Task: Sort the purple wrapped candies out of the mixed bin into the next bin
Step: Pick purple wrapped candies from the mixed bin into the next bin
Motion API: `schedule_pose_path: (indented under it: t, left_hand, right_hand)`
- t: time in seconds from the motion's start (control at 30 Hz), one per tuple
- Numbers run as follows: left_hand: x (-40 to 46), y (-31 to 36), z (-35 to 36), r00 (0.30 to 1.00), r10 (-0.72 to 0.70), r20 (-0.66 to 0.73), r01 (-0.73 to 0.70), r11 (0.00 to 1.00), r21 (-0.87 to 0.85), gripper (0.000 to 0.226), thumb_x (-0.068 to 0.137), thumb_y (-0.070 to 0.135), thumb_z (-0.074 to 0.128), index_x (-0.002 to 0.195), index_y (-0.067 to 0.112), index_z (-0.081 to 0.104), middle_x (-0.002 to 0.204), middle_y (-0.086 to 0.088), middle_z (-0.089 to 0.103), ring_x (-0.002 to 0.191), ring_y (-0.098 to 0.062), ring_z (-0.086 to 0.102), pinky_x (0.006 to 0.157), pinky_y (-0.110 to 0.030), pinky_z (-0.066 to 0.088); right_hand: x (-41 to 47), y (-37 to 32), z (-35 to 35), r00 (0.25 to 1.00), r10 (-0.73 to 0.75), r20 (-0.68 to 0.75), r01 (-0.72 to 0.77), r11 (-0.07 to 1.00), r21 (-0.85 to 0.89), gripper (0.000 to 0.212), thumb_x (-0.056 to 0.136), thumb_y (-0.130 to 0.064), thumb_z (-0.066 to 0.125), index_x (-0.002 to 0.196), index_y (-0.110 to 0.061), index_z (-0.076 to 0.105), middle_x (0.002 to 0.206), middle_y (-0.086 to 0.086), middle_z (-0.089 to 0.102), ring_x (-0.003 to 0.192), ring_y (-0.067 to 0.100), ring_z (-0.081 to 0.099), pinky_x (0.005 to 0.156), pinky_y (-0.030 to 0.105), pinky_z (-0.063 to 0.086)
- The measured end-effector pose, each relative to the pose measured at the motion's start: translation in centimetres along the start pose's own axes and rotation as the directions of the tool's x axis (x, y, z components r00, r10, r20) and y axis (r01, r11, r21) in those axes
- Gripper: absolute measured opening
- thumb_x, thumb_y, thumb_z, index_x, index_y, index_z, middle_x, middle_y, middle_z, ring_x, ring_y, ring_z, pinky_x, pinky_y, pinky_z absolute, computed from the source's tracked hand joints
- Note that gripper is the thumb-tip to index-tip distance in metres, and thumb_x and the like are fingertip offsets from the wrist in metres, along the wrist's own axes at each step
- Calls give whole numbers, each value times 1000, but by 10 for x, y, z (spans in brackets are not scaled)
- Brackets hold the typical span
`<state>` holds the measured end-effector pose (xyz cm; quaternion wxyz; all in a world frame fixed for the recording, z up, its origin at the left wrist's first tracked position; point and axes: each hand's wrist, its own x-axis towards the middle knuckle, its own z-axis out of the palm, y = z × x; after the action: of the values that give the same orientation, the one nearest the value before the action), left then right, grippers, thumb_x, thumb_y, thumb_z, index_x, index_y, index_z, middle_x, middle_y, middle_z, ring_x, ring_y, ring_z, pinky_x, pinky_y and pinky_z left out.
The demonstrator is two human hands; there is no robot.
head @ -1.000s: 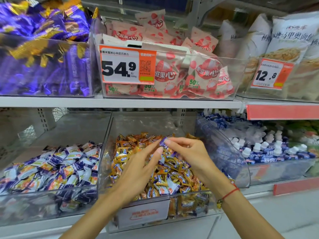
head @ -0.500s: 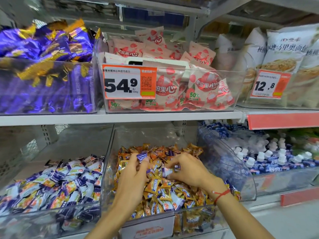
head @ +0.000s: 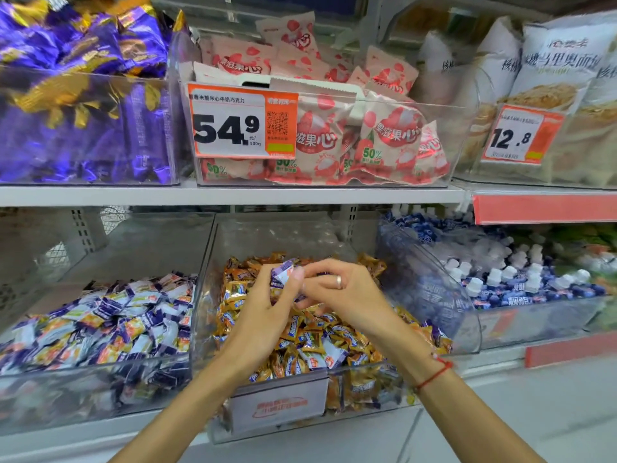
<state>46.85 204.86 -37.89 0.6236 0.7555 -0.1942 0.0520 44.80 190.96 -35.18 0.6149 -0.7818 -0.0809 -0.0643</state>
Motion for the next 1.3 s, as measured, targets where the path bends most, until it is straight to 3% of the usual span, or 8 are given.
schedule_pose_path:
  t: [0.17,0.23,0.3,0.43,0.77,0.97,1.13,1.3]
  left_hand:
    - [4,-9,-4,994,-36,-103,36,999,-3,65,89,54,40,124,0,50,55,17,42,51,-1,51,67,-32,56]
    - [5,-9,-6,993,-58,-106,58,998,-6,71,93,52,40,133,-6,43,106,-1,31,55,1,60,78,-41,58]
    - [4,-7,-5,997,-26,-78,24,999,-24,50,96,44,43,126,5,52,103,-6,66,75,-2,68,78,-37,59]
    - [3,-9,-5,998,-7,-55,4,998,-58,13,97,31,49,105,23,56,94,1,64,75,-6,69,74,-39,60]
    - [2,-9,-3,999,-49,20,49,999,21,28,90,55,38,106,34,49,74,5,52,59,1,60,72,-30,59]
    - [2,-8,-4,997,-12,-73,5,995,-103,45,88,56,39,89,15,60,60,10,58,64,-15,63,66,-38,59]
    - [6,-9,-8,968,-143,-208,96,971,-220,28,97,40,48,89,20,65,69,2,65,65,-12,67,75,-43,58]
    - [4,-9,-7,988,-30,-148,9,990,-142,7,95,23,58,92,21,64,87,0,63,76,-7,63,66,-27,58]
  right_hand:
    - [-1,-11,-28,991,106,85,-61,909,-413,19,80,-33,76,96,-22,74,95,-12,69,75,4,64,62,15,46]
    - [-5,-7,-35,933,314,176,-131,751,-647,27,74,-48,77,82,-22,73,74,-15,61,65,1,53,59,15,40]
    - [-7,-2,-32,870,442,219,-154,665,-731,26,76,-47,77,72,-22,72,55,-14,53,56,3,46,51,15,35]
    - [1,4,-44,945,326,37,-219,711,-668,16,80,-28,78,68,-20,72,57,-13,60,57,1,52,52,13,42]
    - [8,2,-9,994,96,-55,-94,995,30,17,84,-18,73,96,-7,72,86,11,75,72,12,71,65,19,57]
    - [4,-6,-14,986,30,163,-18,997,-73,19,90,-17,66,108,-18,72,101,-7,73,88,12,70,69,19,54]
    - [-5,0,-18,899,316,304,-46,758,-651,27,71,-38,83,83,-19,69,72,-7,65,56,-1,54,58,18,44]
    - [0,4,-17,898,388,210,-166,738,-655,20,77,-10,79,96,-8,73,64,-7,65,69,13,64,71,32,58]
